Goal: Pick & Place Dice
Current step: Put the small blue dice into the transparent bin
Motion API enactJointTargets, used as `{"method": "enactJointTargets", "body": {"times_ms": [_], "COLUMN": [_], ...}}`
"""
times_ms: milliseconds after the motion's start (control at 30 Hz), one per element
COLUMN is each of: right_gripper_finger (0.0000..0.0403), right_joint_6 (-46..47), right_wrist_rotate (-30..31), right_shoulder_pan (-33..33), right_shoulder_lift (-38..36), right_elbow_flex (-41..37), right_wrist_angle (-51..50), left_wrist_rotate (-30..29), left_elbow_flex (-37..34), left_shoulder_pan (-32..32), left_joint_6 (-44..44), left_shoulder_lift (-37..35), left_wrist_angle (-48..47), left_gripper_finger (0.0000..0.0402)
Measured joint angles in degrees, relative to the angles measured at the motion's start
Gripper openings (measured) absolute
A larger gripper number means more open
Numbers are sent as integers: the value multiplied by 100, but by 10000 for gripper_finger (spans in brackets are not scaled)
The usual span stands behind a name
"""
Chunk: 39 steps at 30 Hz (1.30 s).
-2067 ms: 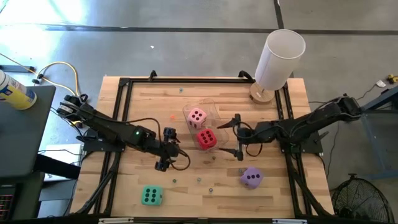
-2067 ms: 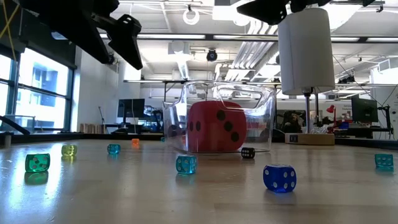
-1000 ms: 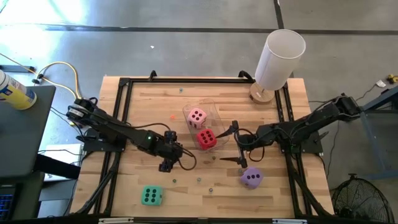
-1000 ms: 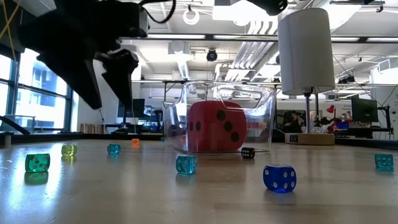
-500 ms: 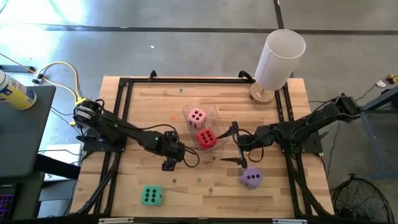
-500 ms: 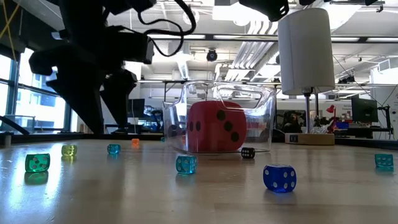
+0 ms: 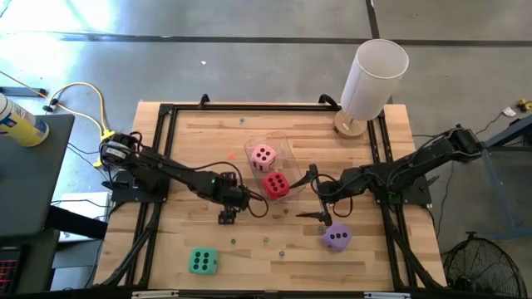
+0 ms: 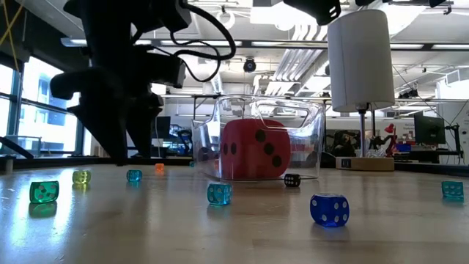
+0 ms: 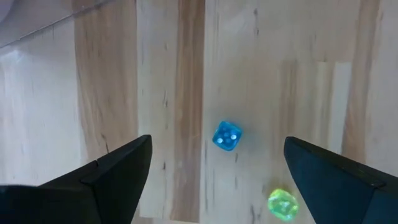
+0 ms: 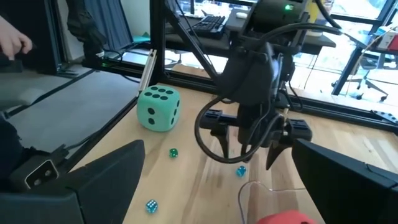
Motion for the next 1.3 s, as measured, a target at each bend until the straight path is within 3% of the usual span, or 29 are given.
{"method": "enactJointTargets", "body": {"times_ms": [500,1300], "right_gripper_finger": [400,400], "right_joint_6": [-4,-7], "right_wrist_rotate": [-7,-7], "right_shoulder_pan": [0,0], "right_shoulder_lift": [0,2], "right_elbow_flex": [0,0], "right_wrist_angle": [-34,-31], "left_wrist_rotate": [207,417], "left_elbow_flex": [-46,-44], "left_shoulder_pan": [-23,134], "left_joint_6": [1015,1506], "left_shoulder_lift": [202,354], "left_wrist_angle": [240,258], "left_gripper_finger": [352,241]}}
